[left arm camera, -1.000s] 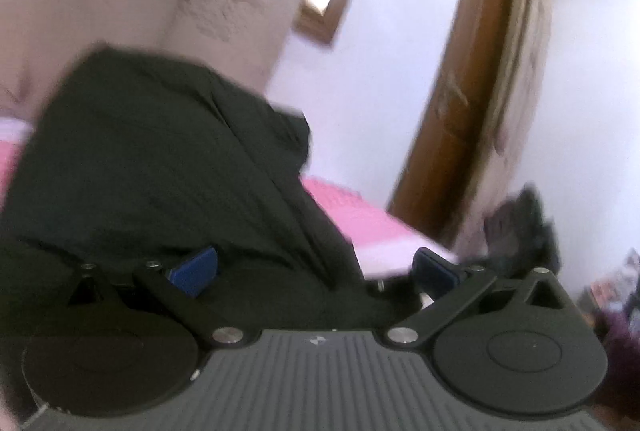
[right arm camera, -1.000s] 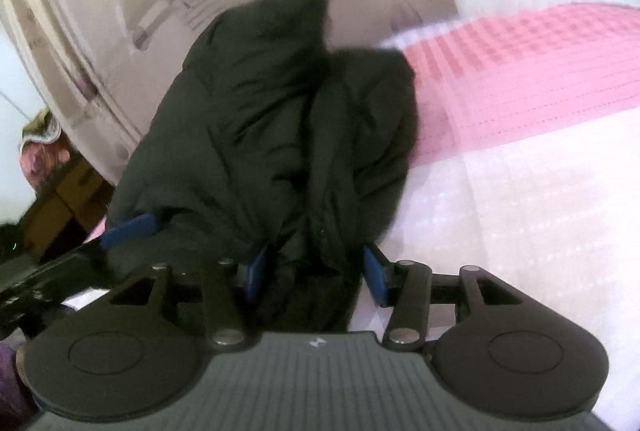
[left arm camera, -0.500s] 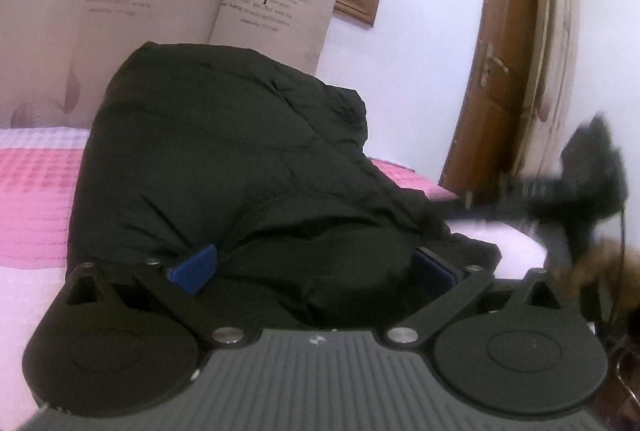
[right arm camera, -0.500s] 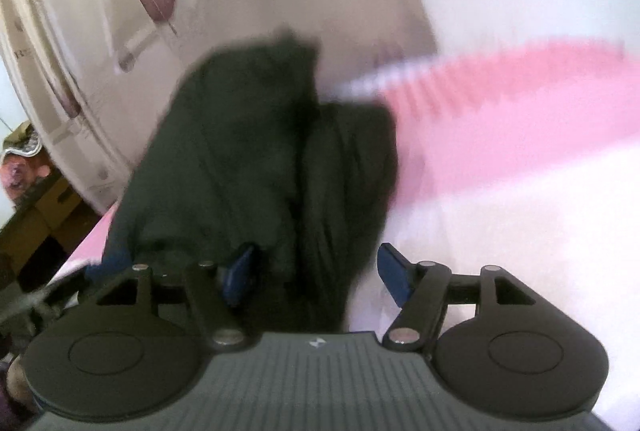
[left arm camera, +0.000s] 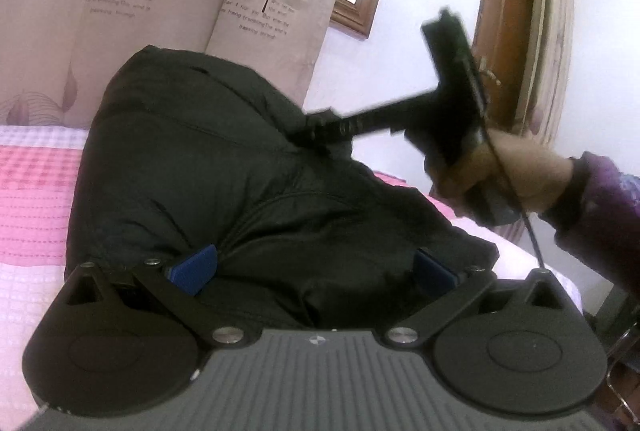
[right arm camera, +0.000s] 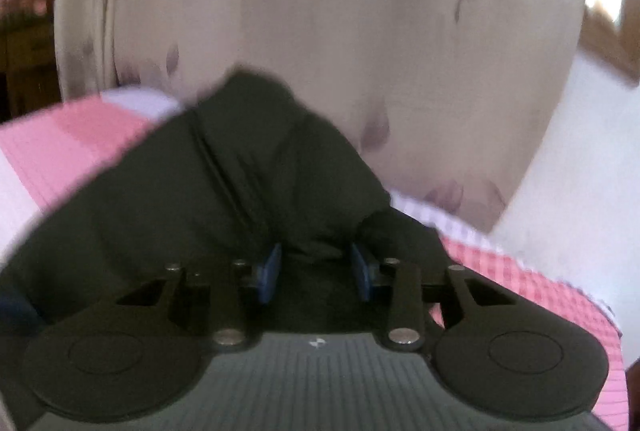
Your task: Fold large clothes
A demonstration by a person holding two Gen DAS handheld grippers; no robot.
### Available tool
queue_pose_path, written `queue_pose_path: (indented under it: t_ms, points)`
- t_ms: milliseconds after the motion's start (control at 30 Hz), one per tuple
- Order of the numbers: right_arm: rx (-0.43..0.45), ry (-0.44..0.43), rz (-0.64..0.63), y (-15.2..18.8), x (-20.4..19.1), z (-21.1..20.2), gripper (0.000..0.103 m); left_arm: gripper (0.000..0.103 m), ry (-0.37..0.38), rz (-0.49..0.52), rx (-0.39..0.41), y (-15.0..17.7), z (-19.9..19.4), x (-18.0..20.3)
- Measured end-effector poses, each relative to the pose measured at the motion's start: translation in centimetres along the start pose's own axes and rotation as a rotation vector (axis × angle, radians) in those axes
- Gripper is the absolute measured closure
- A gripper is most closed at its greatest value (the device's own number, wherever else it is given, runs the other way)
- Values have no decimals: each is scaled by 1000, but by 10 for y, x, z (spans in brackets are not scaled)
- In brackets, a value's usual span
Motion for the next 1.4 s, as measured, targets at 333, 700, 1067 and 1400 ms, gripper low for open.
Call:
queue_pose_path:
  t_ms: [333,700,1067,1400]
  points:
    - [-92,31,53,42,21,28,68,13,-35,-87,58,3,-26,-13]
    - [-47,12,75,54,23,33,68,18,-143,-11,-13,-38,-19,-29]
    - [59,-16,152,62,31,30,68,3,-300,-88,-211,-6,8,-68]
    - [102,1,169,69,32,27,67,0,-303,-108,-232,-3,17,-75]
Point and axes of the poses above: each gripper's, at about its wrist camera, not at the fingertips, and z roughly the way its jaws point, x to its right, y to its underside, the point moved 8 cm from there along z, roughly the way its jaws point, and after that the axes turned 12 degrees about z, right-handed, at the moved point
